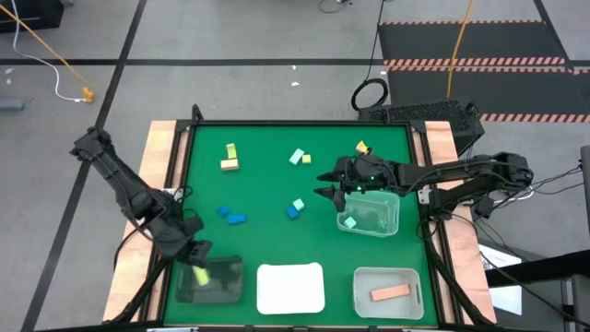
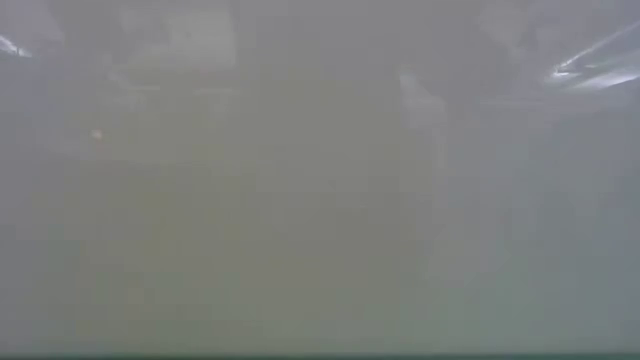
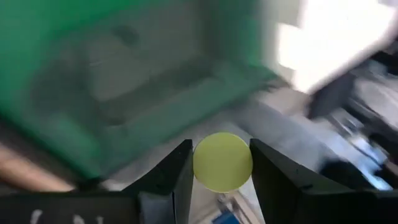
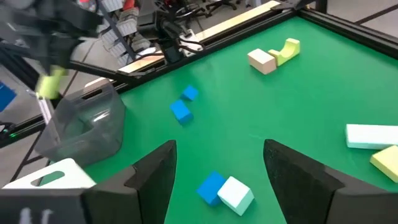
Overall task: Sort & place blocks by color
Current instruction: Put the left green block into the black bin, then put the middle blue block into the white bin
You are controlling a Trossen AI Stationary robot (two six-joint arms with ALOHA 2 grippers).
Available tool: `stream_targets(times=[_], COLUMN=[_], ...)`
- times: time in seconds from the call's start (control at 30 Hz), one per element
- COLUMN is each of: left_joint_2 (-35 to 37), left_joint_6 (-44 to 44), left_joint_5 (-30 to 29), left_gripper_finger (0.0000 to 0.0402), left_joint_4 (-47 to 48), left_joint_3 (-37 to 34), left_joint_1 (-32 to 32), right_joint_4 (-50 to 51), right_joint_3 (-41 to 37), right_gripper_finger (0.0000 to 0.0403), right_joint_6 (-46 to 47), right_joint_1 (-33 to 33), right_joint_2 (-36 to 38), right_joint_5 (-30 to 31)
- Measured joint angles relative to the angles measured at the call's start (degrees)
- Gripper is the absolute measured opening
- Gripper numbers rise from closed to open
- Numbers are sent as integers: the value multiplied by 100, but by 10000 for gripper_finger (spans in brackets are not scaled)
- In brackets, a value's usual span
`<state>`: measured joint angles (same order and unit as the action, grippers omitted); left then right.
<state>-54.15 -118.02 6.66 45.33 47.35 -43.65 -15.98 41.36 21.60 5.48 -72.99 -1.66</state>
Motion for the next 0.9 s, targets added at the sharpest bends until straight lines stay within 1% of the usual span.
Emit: stream_targets(times=[0.07, 0.13, 0.47, 0.53, 0.6, 0.7, 0.9], left_joint_2=[-13, -54, -679, -755, -809, -858, -883], left_joint_6=[-376, -543, -431, -395, -357, -171, 28], left_joint_5=[0, -4, -7, -7, -11, -17, -120], left_gripper_finger=[135, 136, 138, 145, 159, 191, 255], left_joint_4=[376, 476, 402, 340, 189, -59, -155], left_joint_3=[0, -2, -2, -2, -2, -2, -2], left_joint_1=[-142, -236, -363, -363, -363, -367, -265], right_joint_4=[-14, -18, -33, -33, -33, -33, -33], right_joint_3=[0, 0, 0, 0, 0, 0, 0], right_gripper_finger=[231, 231, 231, 231, 231, 231, 231], right_joint_6=[-1, 5, 3, 1, 2, 12, 16], right_joint_1=[0, -11, -285, -310, -334, -334, -334], right_joint_2=[0, 0, 0, 0, 0, 0, 0], right_joint_5=[-10, -12, -10, -12, -12, -14, -14])
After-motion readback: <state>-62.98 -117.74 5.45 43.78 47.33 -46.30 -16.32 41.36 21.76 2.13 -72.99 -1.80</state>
